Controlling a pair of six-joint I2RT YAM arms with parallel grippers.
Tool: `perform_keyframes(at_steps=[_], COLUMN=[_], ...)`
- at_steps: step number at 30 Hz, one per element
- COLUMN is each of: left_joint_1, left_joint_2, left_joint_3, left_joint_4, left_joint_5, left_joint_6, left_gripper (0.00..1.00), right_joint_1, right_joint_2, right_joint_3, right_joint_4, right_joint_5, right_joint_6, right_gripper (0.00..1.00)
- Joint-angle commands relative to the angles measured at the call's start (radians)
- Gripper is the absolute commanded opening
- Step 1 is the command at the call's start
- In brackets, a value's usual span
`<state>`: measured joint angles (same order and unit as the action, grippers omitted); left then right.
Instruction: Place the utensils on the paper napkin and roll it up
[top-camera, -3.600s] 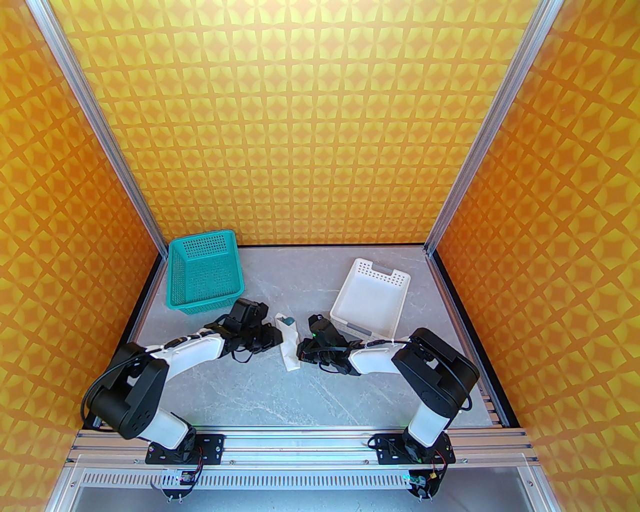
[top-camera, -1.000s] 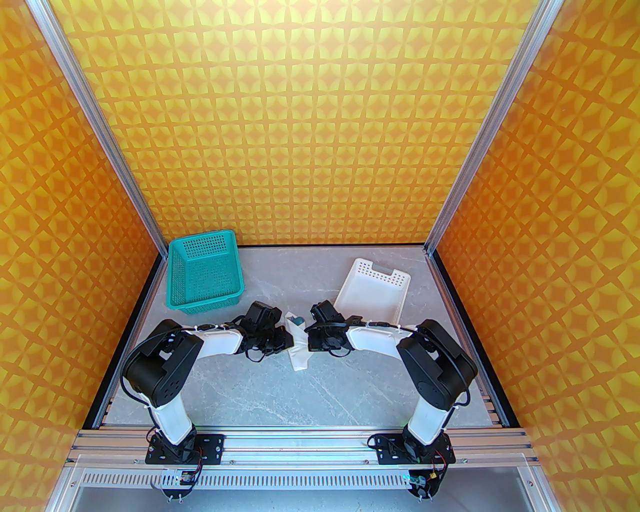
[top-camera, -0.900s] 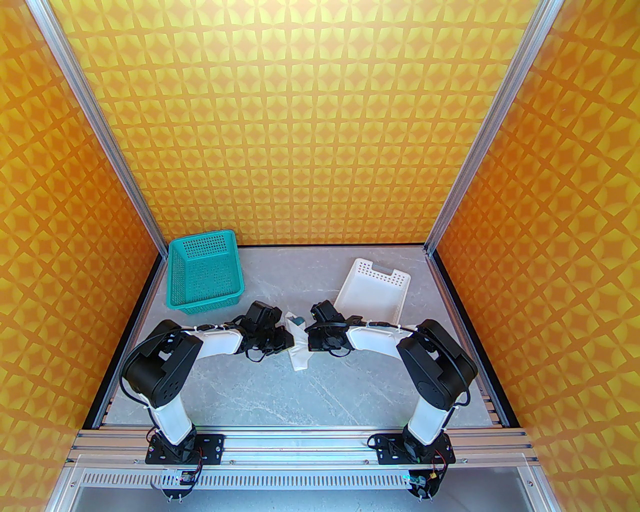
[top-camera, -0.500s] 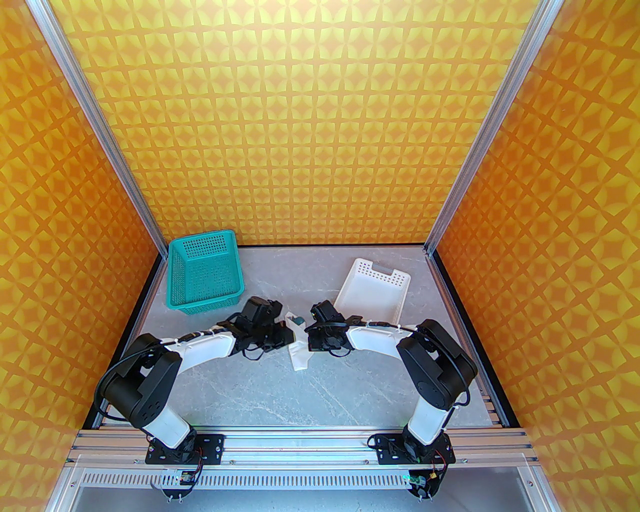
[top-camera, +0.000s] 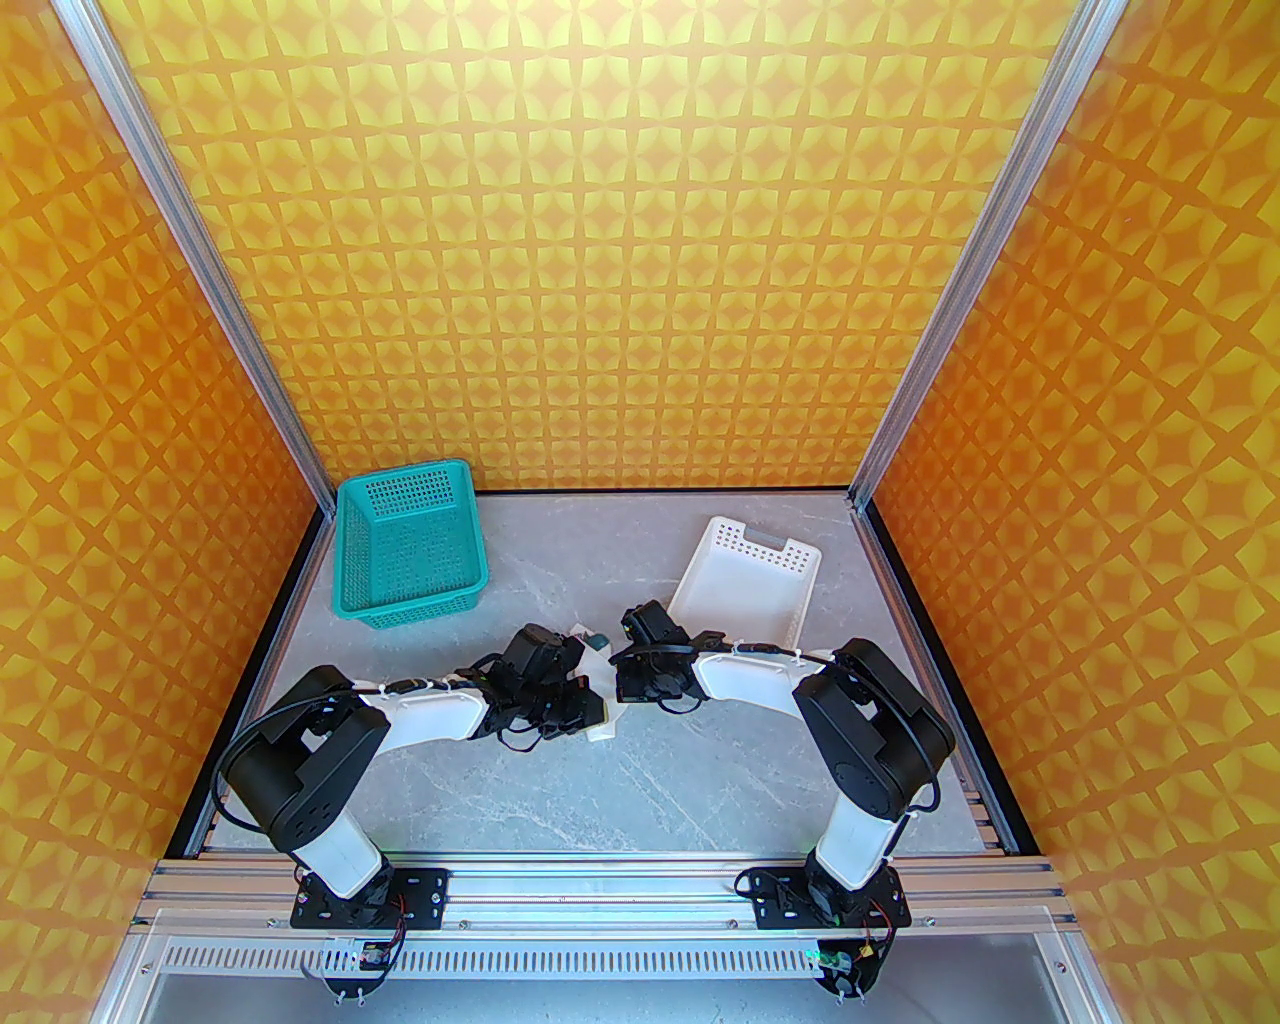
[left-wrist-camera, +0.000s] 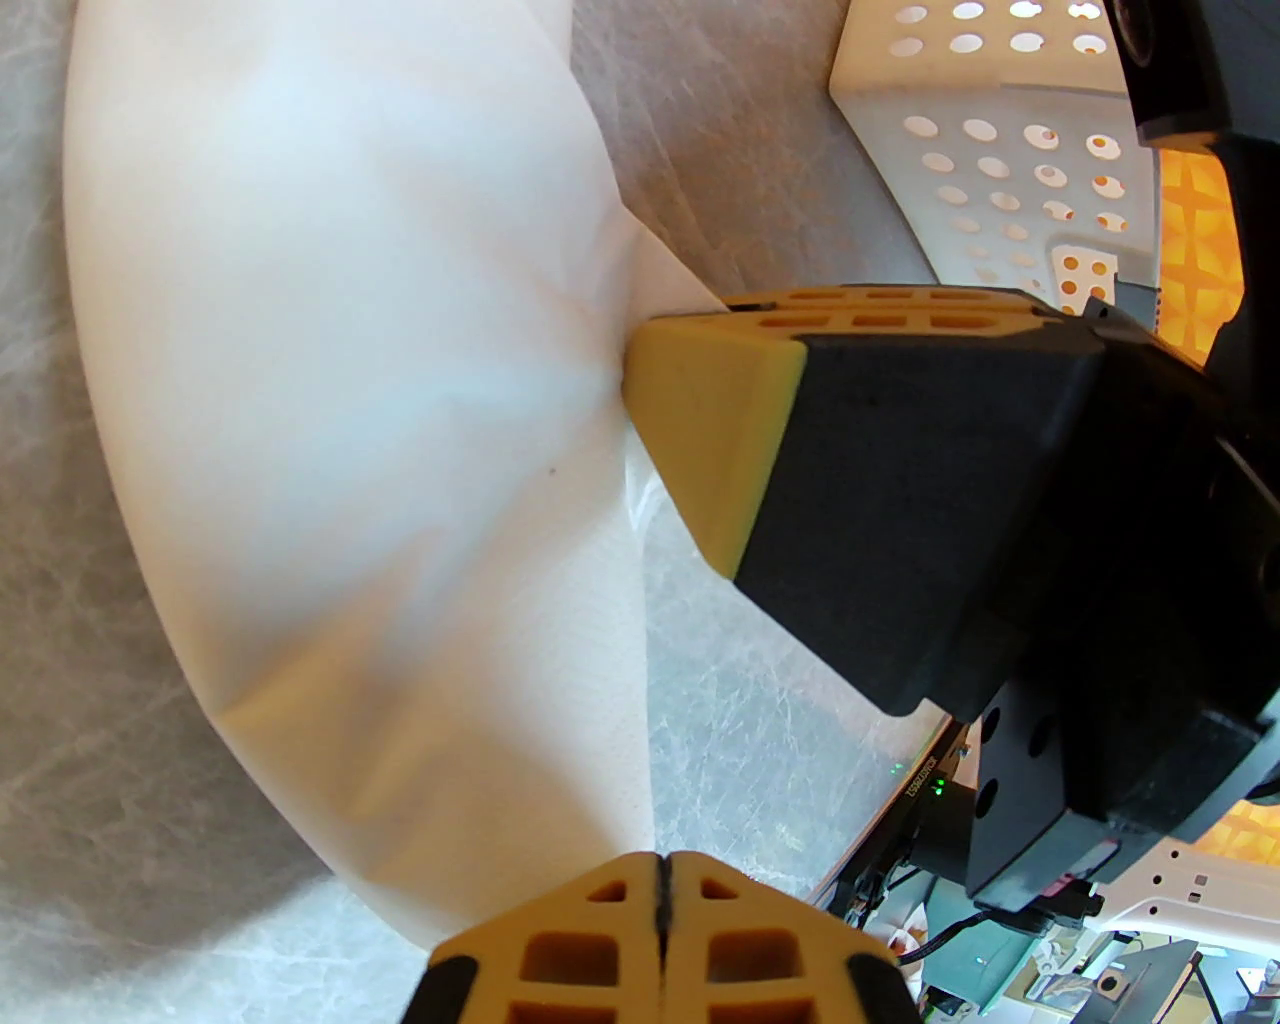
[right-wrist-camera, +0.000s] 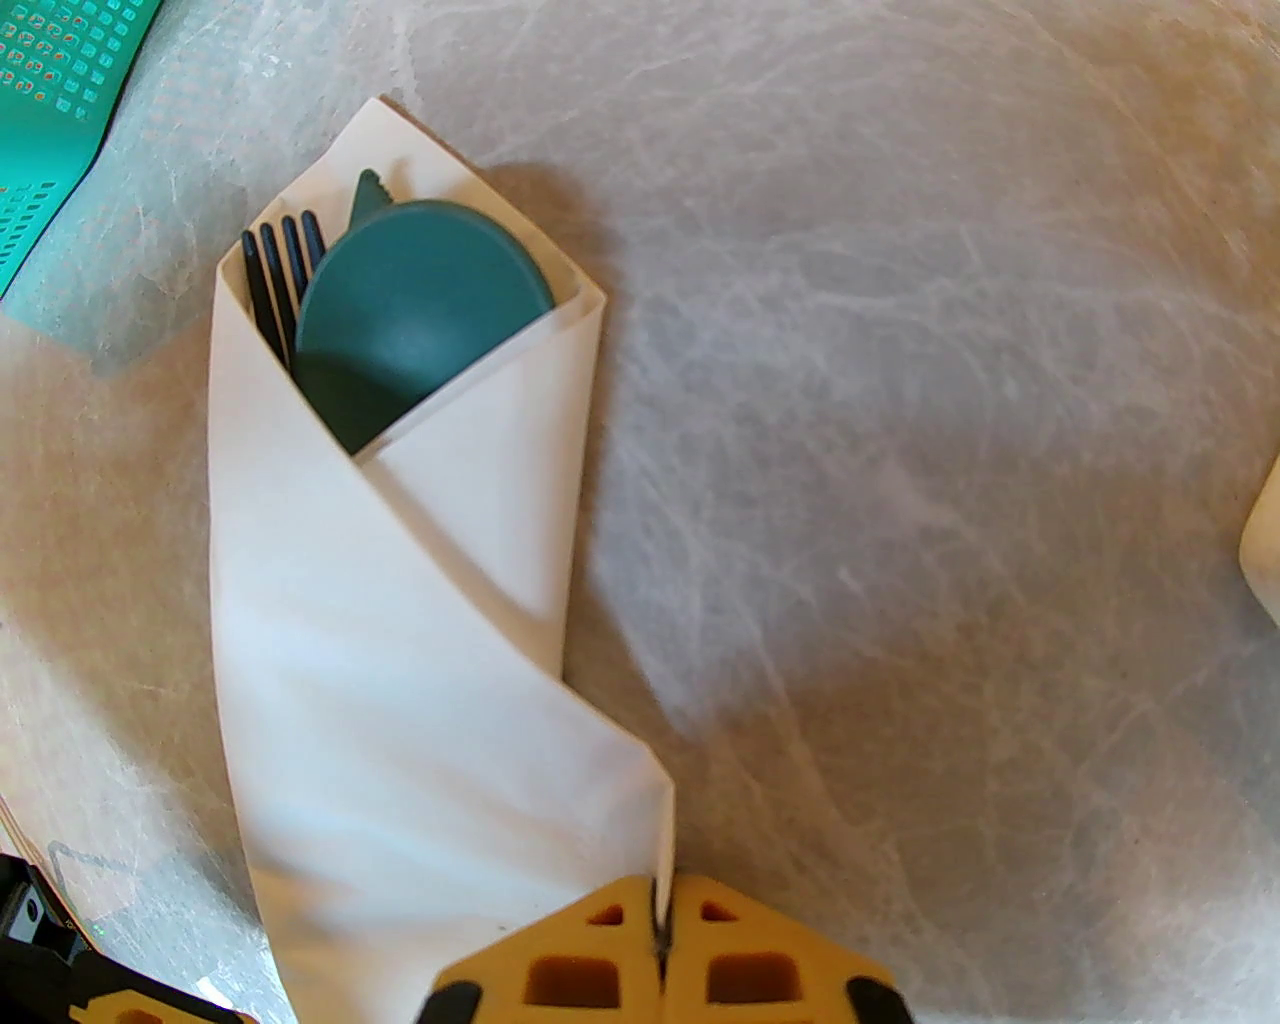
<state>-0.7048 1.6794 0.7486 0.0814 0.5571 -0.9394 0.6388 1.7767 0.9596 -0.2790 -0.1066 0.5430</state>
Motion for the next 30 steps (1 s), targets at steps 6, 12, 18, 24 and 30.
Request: perform_keyframes(at_steps=[6,12,18,24,30], left_joint_1=[-0.025,-0.042,-0.051,-0.065,-0.068], left_joint_2=[0.032,0.050,0.053,0.031,-0.052], left_joint_3=[-0.005,-0.003,-0.016,-0.044,-0.084], left_joint_4=[-0.023,-0.061,-0.115,-0.128,-0.099], left_joint_5=[-0.012,-0.028,-0.071,-0.074,-0.068], left_joint_6=[0.004,0.018,0.030,0.030,0.009], left_gripper=[0.00,0.00,0.00,0.00,0.00], right_joint_1=[-0.006,-0.006,-0.006,-0.006,-0.007], right_joint_2=[0.048,0.049,0.049,0.050,0.050], right_joint_3=[-0.014,-0.011,-0.011,-0.011,-0.010], right_joint_4=[-0.055,-0.059,-0.065,-0.069,-0.066], right_joint_5=[0.023,0.025,0.030,0.038,0.031], right_joint_6=[-0.007,-0.007,-0.005,-0.003,-0.005], right_gripper=[0.00,0.00,0.00,0.00,0.00])
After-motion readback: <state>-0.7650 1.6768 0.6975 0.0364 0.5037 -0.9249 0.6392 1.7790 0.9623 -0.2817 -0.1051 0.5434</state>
